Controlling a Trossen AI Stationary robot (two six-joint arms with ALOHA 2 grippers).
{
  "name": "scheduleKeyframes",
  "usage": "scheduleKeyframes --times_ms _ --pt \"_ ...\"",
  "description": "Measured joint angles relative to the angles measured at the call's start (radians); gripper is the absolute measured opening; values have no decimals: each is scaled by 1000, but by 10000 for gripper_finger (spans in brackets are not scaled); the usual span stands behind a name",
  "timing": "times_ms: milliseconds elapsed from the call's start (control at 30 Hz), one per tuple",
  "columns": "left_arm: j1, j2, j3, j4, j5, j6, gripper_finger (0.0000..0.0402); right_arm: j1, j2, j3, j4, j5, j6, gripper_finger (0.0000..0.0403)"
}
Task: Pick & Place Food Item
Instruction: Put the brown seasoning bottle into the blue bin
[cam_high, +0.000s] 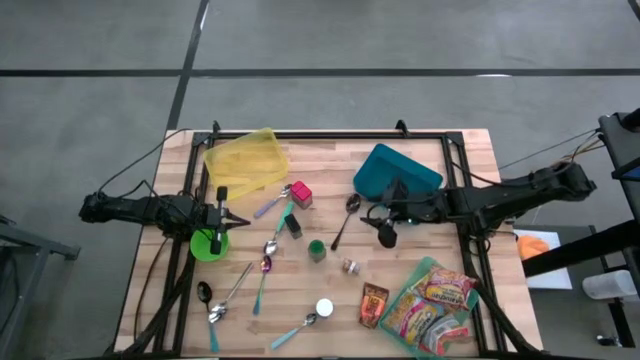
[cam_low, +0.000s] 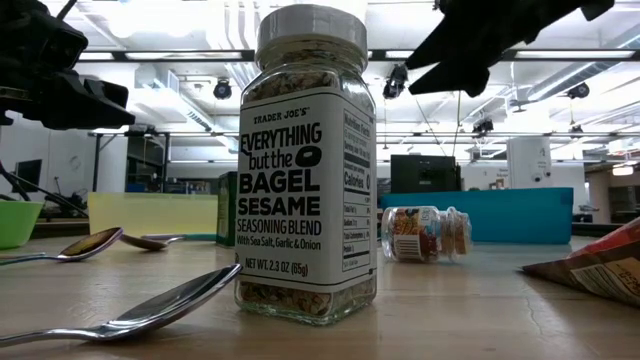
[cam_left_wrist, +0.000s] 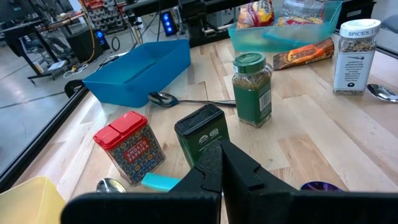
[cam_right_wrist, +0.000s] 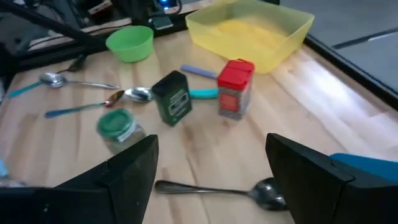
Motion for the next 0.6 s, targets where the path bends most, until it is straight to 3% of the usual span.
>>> scheduleKeyframes --times_ms 600 --pt "0 0 0 0 0 0 0 232 310 48 27 28 223 295"
